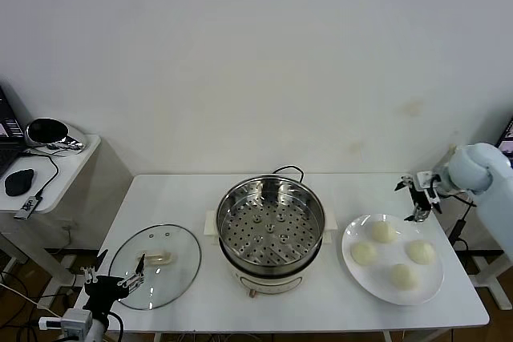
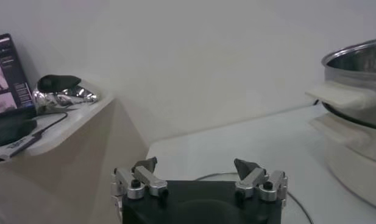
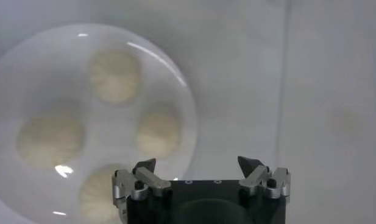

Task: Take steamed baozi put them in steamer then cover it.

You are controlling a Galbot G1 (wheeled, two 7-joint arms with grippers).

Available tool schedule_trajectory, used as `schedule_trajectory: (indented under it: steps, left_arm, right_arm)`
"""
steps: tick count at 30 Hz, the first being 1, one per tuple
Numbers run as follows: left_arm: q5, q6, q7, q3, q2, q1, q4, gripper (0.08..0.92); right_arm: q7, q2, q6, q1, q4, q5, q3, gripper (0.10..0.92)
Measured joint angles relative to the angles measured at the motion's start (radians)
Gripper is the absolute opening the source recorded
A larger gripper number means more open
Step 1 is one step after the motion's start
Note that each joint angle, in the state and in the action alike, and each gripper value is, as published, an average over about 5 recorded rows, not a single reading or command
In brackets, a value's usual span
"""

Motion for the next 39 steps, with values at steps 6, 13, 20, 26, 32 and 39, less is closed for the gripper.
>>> schedule_trajectory:
  steps: [6, 13, 20, 26, 32, 39]
  left_arm:
    - [0.009, 0.0, 0.003, 0.004, -0.001, 0.003, 0.008, 0.823]
    - [0.02, -0.003, 0.003, 0.01, -0.005, 0.01, 0.018, 0.823]
    - [0.021, -0.003, 0.005, 0.01, -0.005, 0.01, 0.02, 0.823]
    - [0.022, -0.004, 0.005, 0.011, -0.005, 0.01, 0.024, 0.823]
    - [0.024, -0.005, 0.004, 0.013, -0.004, 0.006, 0.032, 0.823]
    - [0.026, -0.006, 0.004, 0.015, -0.001, 0.004, 0.035, 0.823]
  right_arm:
    - [-0.002, 0.058, 0.015, -0.011, -0.073, -0.039, -0.009, 0.823]
    - [0.005, 0.114, 0.027, -0.027, -0.138, -0.082, -0.009, 0.823]
    - [0.023, 0.152, 0.035, -0.036, -0.187, -0.113, -0.006, 0.823]
    - [0.04, 0.167, 0.04, -0.041, -0.215, -0.133, -0.005, 0.823]
    - [0.066, 0.177, 0.039, -0.047, -0.233, -0.14, -0.004, 0.823]
    - [0.088, 0.18, 0.025, -0.048, -0.238, -0.128, -0.002, 0.765]
